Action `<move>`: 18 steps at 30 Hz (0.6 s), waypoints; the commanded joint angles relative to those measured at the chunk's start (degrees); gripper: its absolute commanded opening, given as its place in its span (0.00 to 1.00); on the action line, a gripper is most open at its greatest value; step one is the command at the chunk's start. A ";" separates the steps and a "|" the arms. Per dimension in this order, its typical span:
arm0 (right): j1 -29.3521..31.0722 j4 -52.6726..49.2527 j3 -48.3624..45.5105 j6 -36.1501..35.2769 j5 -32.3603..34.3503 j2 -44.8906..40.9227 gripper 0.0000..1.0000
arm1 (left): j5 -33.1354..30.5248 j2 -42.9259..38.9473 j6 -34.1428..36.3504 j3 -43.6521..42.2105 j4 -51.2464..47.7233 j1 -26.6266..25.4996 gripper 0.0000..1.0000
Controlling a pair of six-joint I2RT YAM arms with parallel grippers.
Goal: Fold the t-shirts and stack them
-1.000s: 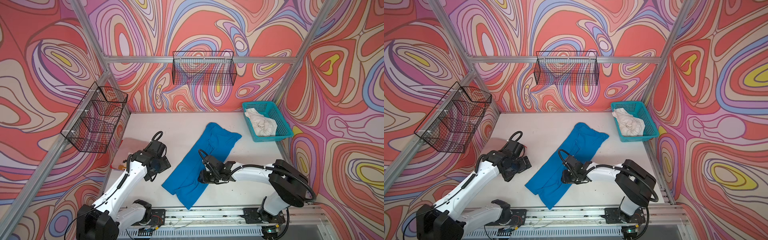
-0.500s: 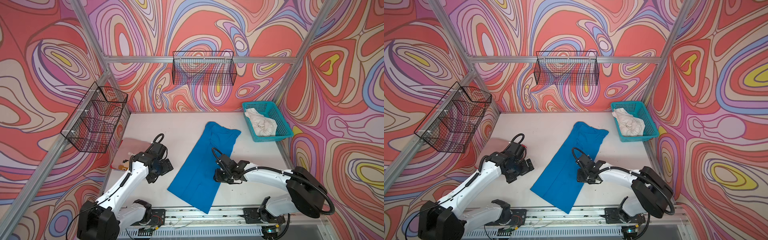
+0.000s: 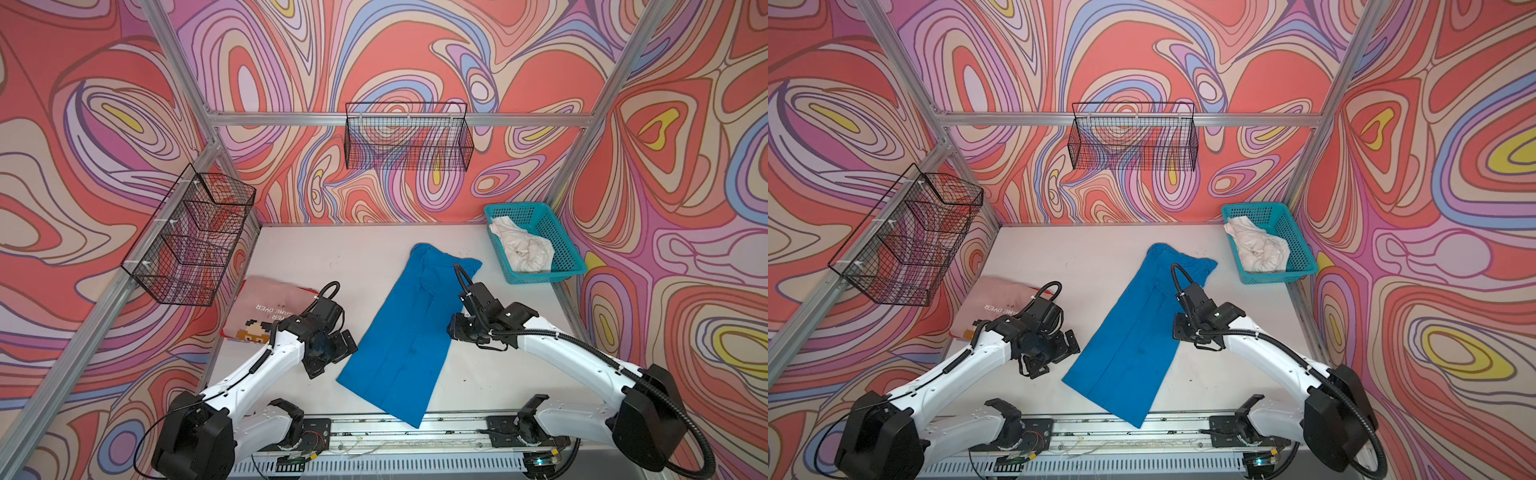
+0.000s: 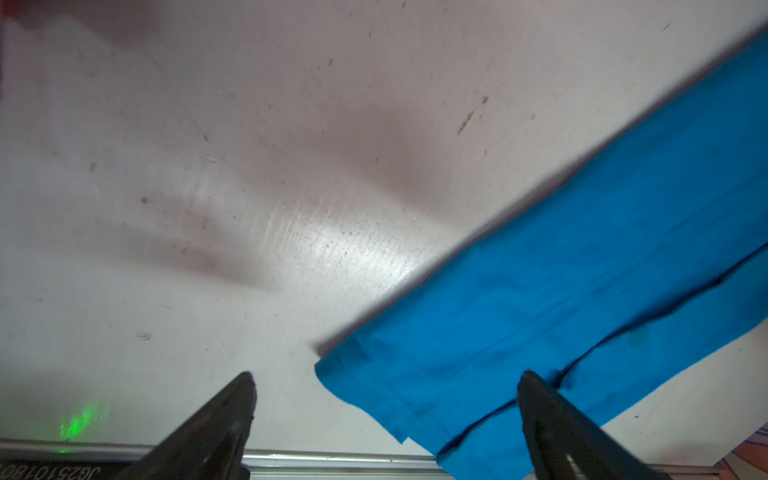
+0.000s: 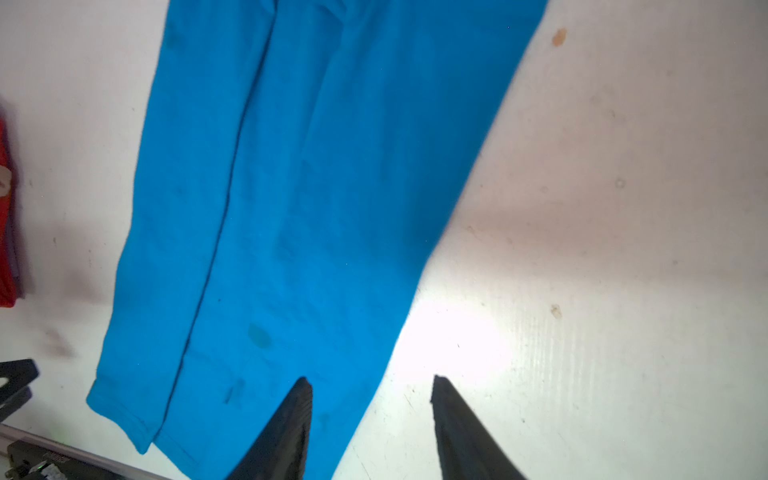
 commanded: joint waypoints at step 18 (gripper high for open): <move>-20.29 9.14 25.79 -5.28 -7.62 36.13 0.44 | 0.41 9.50 0.29 -2.92 8.47 -4.03 0.60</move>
